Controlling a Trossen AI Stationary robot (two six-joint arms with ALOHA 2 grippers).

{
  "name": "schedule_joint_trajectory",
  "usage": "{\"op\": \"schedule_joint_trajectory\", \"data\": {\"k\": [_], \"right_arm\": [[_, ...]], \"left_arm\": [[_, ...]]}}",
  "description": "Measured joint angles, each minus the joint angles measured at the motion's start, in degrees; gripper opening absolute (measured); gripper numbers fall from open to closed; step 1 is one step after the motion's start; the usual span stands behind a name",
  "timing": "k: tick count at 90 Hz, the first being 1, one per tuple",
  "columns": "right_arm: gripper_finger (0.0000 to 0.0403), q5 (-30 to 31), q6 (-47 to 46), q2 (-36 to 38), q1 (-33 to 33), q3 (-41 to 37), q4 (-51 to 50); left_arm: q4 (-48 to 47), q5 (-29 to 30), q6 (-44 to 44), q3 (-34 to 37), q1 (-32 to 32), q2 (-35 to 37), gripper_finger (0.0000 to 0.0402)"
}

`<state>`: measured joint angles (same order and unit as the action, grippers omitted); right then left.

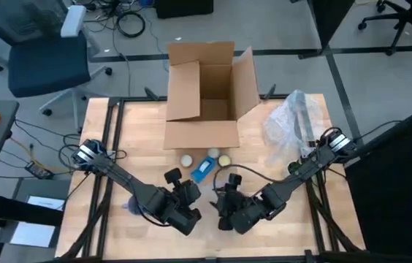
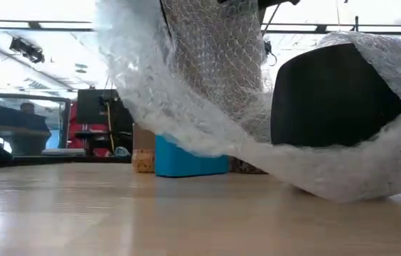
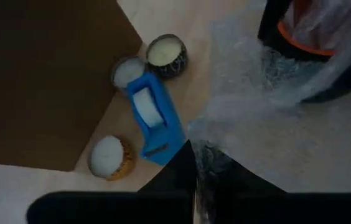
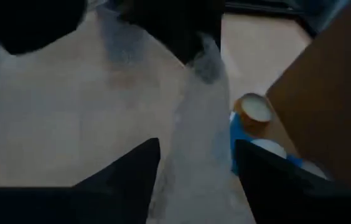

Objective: Wrap mug
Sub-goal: Wrap the black mug with the bubble wrap

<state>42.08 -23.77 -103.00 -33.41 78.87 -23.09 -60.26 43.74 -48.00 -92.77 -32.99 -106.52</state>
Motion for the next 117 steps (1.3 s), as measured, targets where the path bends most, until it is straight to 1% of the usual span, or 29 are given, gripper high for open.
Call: {"op": "schedule_joint_trajectory", "data": {"k": [6, 14, 19, 31, 43, 51, 62, 71, 84, 91, 99, 106, 117], "right_arm": [[0.0112, -2.7, 0.0, 0.0, 0.8, -0.7, -0.2], [0.0035, -3.9, 2.1, 0.0, 1.6, -1.1, -0.5], [0.0013, -4.3, 4.4, 0.0, 2.0, -1.1, -0.4], [0.0002, -4.3, 7.7, 0.0, 3.5, 0.4, -1.3], [0.0000, -4.2, 10.9, 0.4, 4.3, 1.3, -2.3], [0.0000, -3.3, 11.6, 0.9, 4.4, 2.0, -4.7], [0.0000, -1.5, 11.9, 1.2, 4.8, 2.5, -9.2], [0.0000, -0.7, 11.8, 1.4, 5.3, 2.5, -11.2], [0.0000, -0.3, 11.8, 1.4, 5.8, 2.5, -13.4], [0.0000, -0.3, 11.6, 1.4, 6.0, 2.5, -14.7], [0.0000, -0.3, 11.6, 1.4, 6.1, 2.5, -14.8], [0.0000, -0.3, 11.6, 1.4, 6.1, 2.5, -14.8], [0.0000, -0.3, 11.6, 1.4, 6.0, 2.5, -14.6]], "left_arm": [[-0.4, 0.1, 2.8, 0.0, 0.0, 0.0, 0.0000], [-2.1, 0.4, 7.9, -0.6, 0.0, 0.3, 0.0000], [-2.9, 0.6, 10.5, -1.5, 0.0, 0.7, 0.0000], [-4.9, 0.3, 16.3, -3.6, -0.1, 1.2, 0.0002], [-8.5, -4.0, 18.3, -4.8, -0.8, 1.2, 0.0017], [-10.3, -8.0, 18.0, -4.9, -1.2, 1.2, 0.0038], [-11.3, -13.4, 18.0, -4.5, -1.7, 1.2, 0.0077], [-13.1, -15.9, 19.9, -4.5, -3.1, 1.2, 0.0110], [-19.5, -15.9, 21.2, -4.5, -7.4, 1.2, 0.0138], [-21.7, -15.8, 20.9, -4.5, -10.4, 1.0, 0.0144], [-22.2, -14.8, 21.2, -4.4, -13.7, 0.9, 0.0145], [-21.9, -14.1, 24.9, -4.4, -15.9, 0.4, 0.0145], [-20.7, -10.5, 32.3, -4.4, -18.2, -1.9, 0.0145]]}}
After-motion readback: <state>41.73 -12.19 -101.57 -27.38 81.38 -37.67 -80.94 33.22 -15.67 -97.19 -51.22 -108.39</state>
